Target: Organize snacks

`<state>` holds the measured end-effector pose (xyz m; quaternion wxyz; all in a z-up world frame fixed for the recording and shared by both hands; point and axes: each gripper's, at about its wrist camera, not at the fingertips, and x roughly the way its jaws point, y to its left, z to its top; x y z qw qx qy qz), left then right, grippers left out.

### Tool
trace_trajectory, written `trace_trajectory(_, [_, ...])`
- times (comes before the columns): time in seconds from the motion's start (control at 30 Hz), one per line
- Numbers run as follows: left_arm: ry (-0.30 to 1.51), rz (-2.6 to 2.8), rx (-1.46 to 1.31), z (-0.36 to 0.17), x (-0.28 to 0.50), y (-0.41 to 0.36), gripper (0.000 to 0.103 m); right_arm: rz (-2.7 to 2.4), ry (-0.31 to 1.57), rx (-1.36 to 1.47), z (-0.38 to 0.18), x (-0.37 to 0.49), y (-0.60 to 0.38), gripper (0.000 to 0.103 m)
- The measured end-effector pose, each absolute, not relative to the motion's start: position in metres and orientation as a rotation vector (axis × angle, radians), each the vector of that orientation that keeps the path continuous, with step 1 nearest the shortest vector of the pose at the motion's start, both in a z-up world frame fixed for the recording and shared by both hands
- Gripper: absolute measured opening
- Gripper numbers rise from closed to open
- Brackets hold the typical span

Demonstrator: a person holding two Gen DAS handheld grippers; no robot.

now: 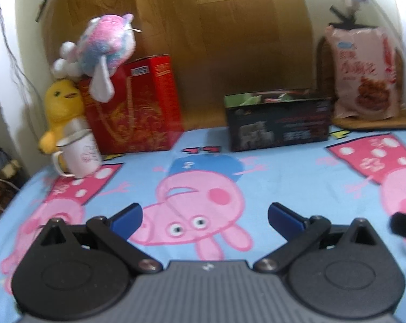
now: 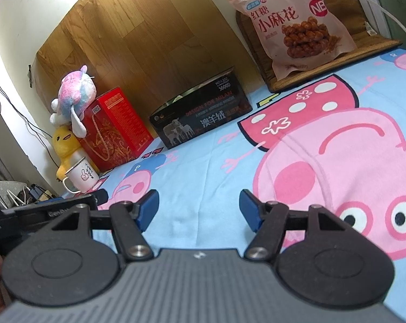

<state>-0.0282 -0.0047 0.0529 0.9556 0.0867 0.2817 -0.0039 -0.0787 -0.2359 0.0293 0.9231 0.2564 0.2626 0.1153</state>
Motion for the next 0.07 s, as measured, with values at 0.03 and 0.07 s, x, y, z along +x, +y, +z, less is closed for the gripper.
trace_trajectory(0.03, [0.573, -0.032, 0.164, 0.0548, -0.0274, -0.0052, 0.103, 0.234, 0.529, 0.510, 0.0313, -0.0793, -0.2348, 0.068])
trace_trajectory(0.07, [0.574, -0.057, 0.155, 0.0570, -0.0263, -0.0063, 0.103, 0.233, 0.518, 0.494, 0.0337, -0.0797, -0.2350, 0.068])
